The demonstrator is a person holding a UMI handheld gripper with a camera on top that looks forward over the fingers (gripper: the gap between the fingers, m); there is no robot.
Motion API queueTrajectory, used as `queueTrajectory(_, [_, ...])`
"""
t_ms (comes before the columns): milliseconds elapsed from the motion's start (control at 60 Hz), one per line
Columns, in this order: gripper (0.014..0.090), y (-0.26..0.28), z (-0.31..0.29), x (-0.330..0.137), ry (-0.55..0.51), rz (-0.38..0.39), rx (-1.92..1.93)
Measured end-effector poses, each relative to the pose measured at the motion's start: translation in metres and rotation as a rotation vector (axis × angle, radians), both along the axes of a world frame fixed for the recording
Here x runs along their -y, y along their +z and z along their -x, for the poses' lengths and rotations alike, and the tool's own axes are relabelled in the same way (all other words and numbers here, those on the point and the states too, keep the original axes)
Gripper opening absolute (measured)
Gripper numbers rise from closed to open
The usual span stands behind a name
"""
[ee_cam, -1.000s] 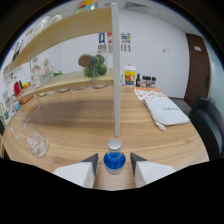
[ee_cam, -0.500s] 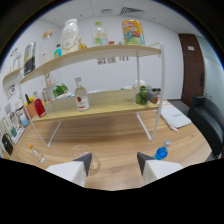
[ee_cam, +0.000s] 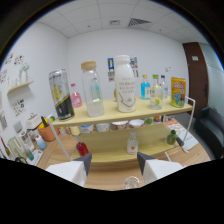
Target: Make me a cup of Mount Fuji.
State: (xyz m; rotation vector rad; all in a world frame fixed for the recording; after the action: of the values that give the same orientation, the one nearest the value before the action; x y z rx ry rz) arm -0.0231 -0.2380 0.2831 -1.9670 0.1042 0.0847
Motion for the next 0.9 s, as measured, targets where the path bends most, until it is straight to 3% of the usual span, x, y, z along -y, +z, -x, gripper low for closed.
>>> queueTrajectory(133, [0.0845, 0.066, 0.028, -0.04, 0.039, -0.141, 0.034])
queueTrajectory(300, [0.0806, 0.1, 0.042, -0.101, 0.047, -0.231, 0.103])
queueTrajectory(433, [0.0702, 0.113, 0.047, -0.13, 0.047, -0.241, 0.124])
queueTrajectory(567, [0.045, 0.114, 0.041, -0.143, 0.008, -0.239, 0.14])
queueTrajectory(900, [0.0421, 0.13, 0.054, -0.121, 0.027, -0.259, 0.151])
